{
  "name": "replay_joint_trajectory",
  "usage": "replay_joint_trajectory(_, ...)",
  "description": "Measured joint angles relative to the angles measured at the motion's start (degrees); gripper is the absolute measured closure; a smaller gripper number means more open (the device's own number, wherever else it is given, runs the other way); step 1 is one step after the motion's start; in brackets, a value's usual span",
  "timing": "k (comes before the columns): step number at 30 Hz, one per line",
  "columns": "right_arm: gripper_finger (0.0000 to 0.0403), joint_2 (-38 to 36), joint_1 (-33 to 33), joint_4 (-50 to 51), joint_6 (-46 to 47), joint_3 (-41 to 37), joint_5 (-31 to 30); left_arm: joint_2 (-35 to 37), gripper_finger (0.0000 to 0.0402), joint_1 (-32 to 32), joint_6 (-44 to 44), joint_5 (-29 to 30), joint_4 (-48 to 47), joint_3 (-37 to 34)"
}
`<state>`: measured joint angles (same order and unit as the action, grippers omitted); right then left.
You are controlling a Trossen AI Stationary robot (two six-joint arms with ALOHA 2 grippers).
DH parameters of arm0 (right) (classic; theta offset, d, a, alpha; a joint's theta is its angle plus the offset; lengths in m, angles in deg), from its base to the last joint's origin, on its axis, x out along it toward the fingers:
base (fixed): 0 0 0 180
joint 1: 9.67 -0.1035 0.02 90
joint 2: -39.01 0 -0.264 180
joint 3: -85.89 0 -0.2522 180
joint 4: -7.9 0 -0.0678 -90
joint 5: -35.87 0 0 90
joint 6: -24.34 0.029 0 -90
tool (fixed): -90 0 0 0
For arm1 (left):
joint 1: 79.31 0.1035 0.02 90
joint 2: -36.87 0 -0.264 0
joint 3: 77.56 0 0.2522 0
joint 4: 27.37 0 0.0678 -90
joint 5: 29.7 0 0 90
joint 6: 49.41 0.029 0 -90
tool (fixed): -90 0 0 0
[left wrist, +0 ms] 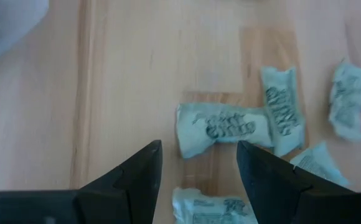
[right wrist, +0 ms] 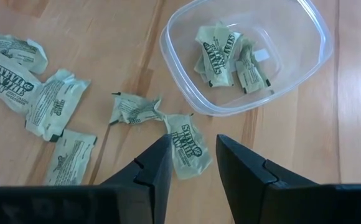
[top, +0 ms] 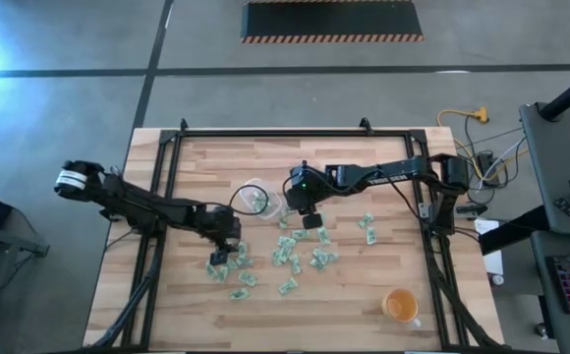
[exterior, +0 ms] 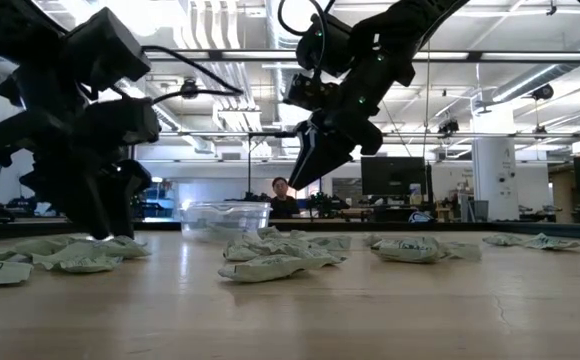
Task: Pick and place Stevia / Truvia into bins
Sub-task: Put the stevia packet into the transparent bin
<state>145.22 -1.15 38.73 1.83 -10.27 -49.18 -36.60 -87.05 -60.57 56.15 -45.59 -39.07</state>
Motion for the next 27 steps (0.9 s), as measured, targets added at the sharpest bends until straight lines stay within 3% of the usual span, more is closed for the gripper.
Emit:
replay_joint_trajectory(21,0.0294,0.0,0.0,0.4,0.0,0.0,0.0,-3.3,0.0212,0.0,4.3,0.4,3.6,0.0)
replay_joint_trajectory(27,0.0295,0.0,0.0,0.4,0.0,0.0,0.0,-3.3,0.0266,0.0,6.0,0.2,3.9,0.0)
